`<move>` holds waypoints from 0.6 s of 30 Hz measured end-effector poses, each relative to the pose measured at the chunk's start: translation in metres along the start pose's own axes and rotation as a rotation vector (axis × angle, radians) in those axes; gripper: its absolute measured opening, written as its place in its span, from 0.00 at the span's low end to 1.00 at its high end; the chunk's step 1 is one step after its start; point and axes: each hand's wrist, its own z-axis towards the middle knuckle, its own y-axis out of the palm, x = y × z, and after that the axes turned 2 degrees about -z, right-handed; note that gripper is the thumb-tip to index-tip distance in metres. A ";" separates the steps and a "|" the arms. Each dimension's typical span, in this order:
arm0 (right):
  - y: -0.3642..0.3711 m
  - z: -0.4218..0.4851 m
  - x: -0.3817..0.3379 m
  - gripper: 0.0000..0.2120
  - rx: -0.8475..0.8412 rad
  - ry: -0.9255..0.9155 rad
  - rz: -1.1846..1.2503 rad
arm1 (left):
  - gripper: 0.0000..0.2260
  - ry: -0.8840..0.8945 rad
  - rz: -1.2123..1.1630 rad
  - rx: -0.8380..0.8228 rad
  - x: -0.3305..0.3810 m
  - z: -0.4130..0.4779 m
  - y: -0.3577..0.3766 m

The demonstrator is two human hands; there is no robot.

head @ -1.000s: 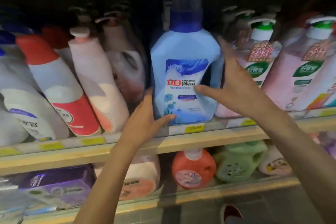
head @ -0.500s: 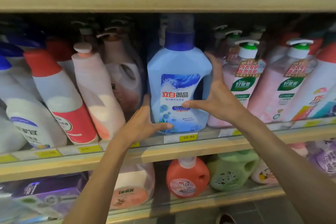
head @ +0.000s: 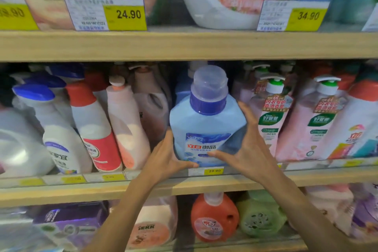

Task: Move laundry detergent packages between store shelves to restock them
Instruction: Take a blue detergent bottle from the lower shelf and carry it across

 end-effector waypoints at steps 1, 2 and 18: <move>0.000 -0.002 -0.001 0.58 0.003 -0.006 0.003 | 0.43 0.008 -0.008 0.011 0.000 -0.002 0.000; 0.000 -0.003 -0.002 0.58 0.009 -0.016 0.003 | 0.42 0.019 -0.019 0.021 0.001 -0.004 0.001; -0.068 0.009 -0.085 0.58 -0.092 0.081 0.065 | 0.43 -0.077 -0.120 -0.020 0.083 -0.075 -0.051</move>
